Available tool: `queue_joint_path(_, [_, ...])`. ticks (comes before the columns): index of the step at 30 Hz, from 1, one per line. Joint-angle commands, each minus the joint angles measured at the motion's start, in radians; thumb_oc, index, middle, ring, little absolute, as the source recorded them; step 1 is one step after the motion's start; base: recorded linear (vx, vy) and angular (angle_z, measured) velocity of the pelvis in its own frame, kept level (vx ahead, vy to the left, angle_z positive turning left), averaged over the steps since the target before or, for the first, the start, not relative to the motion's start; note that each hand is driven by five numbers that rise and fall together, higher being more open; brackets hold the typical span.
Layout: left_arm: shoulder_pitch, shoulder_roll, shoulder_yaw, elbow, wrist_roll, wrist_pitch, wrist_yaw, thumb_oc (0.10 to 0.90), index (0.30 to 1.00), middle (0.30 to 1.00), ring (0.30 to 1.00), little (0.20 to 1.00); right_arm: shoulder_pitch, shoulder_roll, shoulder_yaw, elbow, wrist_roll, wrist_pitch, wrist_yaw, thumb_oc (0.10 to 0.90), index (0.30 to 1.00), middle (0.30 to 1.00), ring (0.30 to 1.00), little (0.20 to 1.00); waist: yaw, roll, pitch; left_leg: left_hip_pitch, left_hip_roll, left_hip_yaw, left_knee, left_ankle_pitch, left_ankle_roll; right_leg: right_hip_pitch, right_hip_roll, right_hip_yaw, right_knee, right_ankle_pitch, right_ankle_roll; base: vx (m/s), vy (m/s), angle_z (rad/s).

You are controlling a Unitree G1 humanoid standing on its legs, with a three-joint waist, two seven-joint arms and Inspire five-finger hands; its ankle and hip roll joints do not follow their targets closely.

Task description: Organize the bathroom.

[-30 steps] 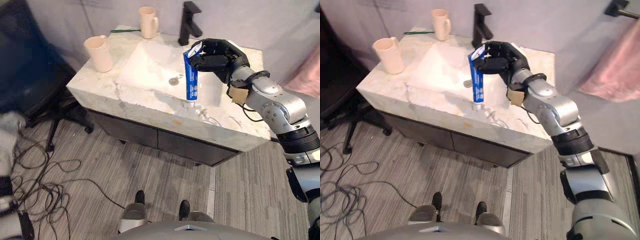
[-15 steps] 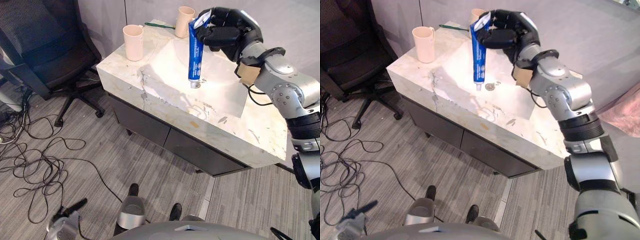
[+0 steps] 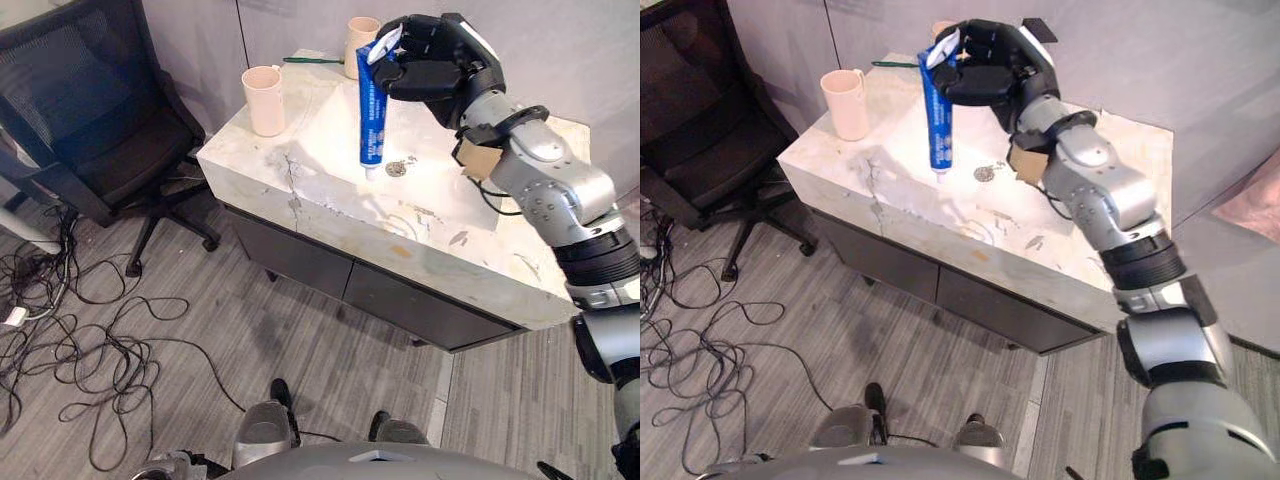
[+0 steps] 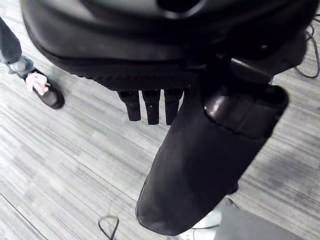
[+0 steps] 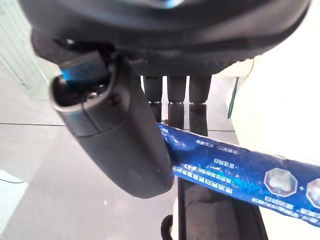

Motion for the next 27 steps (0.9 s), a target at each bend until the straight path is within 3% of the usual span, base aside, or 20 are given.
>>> queue_joint_path(1, [0.071, 0.071, -0.03, 0.043, 0.015, 0.03, 0.053, 0.8, 0.9, 0.9, 0.9, 0.9, -0.118, -0.005, -0.103, -0.087, -0.006, -0.191, 0.007, 0.4, 0.3, 0.3, 0.3, 0.3, 0.042, 0.014, -0.084, 0.059, -0.012, -0.08, -0.013, -0.119, 0.019, -0.136, -0.034, 0.064, 0.113, -0.029, 0.076, -0.01, 0.159, -0.05])
queue_joint_path(3, [0.079, 0.077, -0.011, 0.048, 0.01, 0.02, 0.06, 0.8, 0.9, 0.9, 0.9, 0.9, -0.106, 0.001, -0.116, -0.105, -0.012, -0.199, 0.005, 0.4, 0.3, 0.3, 0.3, 0.3, 0.045, 0.028, -0.073, 0.054, -0.029, -0.093, -0.029, -0.116, 0.037, -0.177, -0.048, 0.081, 0.221, -0.025, 0.066, -0.04, 0.186, -0.08])
queue_joint_path(5, [0.08, 0.09, -0.004, 0.053, 0.012, 0.008, 0.07, 0.8, 0.9, 0.9, 0.9, 0.9, -0.092, -0.003, -0.125, -0.118, -0.026, -0.221, 0.004, 0.4, 0.3, 0.3, 0.3, 0.3, 0.047, 0.053, -0.047, 0.05, -0.047, -0.115, -0.045, -0.113, 0.056, -0.241, -0.055, 0.114, 0.447, -0.024, 0.039, -0.04, 0.186, -0.04])
queue_joint_path(7, [0.096, 0.093, 0.022, 0.047, -0.004, -0.002, 0.075, 0.8, 0.9, 0.9, 0.9, 0.9, -0.085, -0.01, -0.125, -0.117, -0.026, -0.245, 0.007, 0.4, 0.3, 0.3, 0.3, 0.3, 0.043, 0.066, -0.024, 0.073, -0.063, -0.132, -0.047, -0.124, 0.057, -0.306, -0.023, 0.144, 0.504, 0.012, 0.027, 0.06, 0.073, 0.09])
queue_joint_path(9, [0.084, 0.101, 0.023, 0.056, -0.002, -0.001, 0.074, 0.8, 0.9, 0.9, 0.9, 0.9, -0.095, -0.024, -0.137, -0.11, -0.021, -0.243, -0.008, 0.4, 0.3, 0.3, 0.3, 0.3, 0.01, 0.06, -0.024, 0.083, -0.075, -0.18, -0.041, -0.137, 0.043, -0.322, 0.049, 0.221, 0.271, 0.012, 0.021, 0.13, -0.105, 0.01])
queue_joint_path(11, [0.062, 0.107, 0.021, 0.069, 0.027, -0.003, 0.077, 0.8, 0.9, 0.9, 0.9, 0.9, -0.095, -0.048, -0.157, -0.091, -0.013, -0.247, -0.008, 0.4, 0.3, 0.3, 0.3, 0.3, -0.008, 0.037, -0.027, 0.079, -0.1, -0.225, -0.022, -0.169, 0.039, -0.325, 0.057, 0.268, 0.116, 0.071, 0.042, 0.14, -0.156, 0.14])
queue_joint_path(13, [0.054, 0.118, 0.016, 0.065, 0.031, -0.004, 0.072, 0.8, 0.9, 0.9, 0.9, 0.9, -0.091, -0.07, -0.16, -0.083, -0.003, -0.257, -0.014, 0.4, 0.3, 0.3, 0.3, 0.3, -0.028, 0.03, -0.016, 0.079, -0.102, -0.25, 0.004, -0.198, 0.042, -0.361, 0.082, 0.322, 0.129, 0.119, 0.049, 0.12, -0.181, 0.79])
queue_joint_path(14, [0.015, 0.136, -0.018, 0.074, 0.064, -0.022, 0.047, 0.8, 0.9, 0.9, 0.9, 0.9, -0.092, -0.122, -0.173, -0.051, 0.02, -0.271, -0.017, 0.4, 0.3, 0.3, 0.3, 0.3, -0.055, 0.021, -0.024, 0.058, -0.092, -0.279, 0.023, -0.187, 0.048, -0.33, 0.127, 0.386, 0.099, 0.046, 0.035, 0.14, -0.238, 1.39])
queue_joint_path(20, [-0.029, 0.117, -0.051, 0.106, 0.102, -0.036, 0.015, 0.8, 0.9, 0.9, 0.9, 0.9, -0.107, -0.168, -0.188, 0.046, 0.037, -0.346, 0.043, 0.4, 0.3, 0.3, 0.3, 0.3, -0.065, 0.002, -0.036, 0.056, -0.086, -0.267, 0.0, -0.174, 0.04, -0.26, 0.149, 0.365, 0.03, 0.031, 0.033, 0.09, -0.1, 1.05])
queue_joint_path(23, [-0.023, 0.11, -0.058, 0.12, 0.082, -0.049, 0.029, 0.8, 0.9, 0.9, 0.9, 0.9, -0.09, -0.167, -0.207, 0.027, 0.034, -0.362, 0.033, 0.4, 0.3, 0.3, 0.3, 0.3, -0.069, 0.002, -0.035, 0.055, -0.083, -0.263, -0.013, -0.168, 0.037, -0.26, 0.153, 0.364, 0.035, 0.027, 0.034, 0.06, -0.02, -0.02])
queue_joint_path(27, [0.005, 0.118, -0.022, 0.134, 0.06, -0.042, 0.059, 0.8, 0.9, 0.9, 0.9, 0.9, -0.088, -0.16, -0.221, -0.036, -0.079, -0.37, -0.049, 0.4, 0.3, 0.3, 0.3, 0.3, -0.069, -0.004, -0.042, 0.07, -0.084, -0.26, -0.032, -0.172, 0.043, -0.268, 0.153, 0.364, 0.037, 0.03, 0.044, 0.1, -0.011, -0.15])
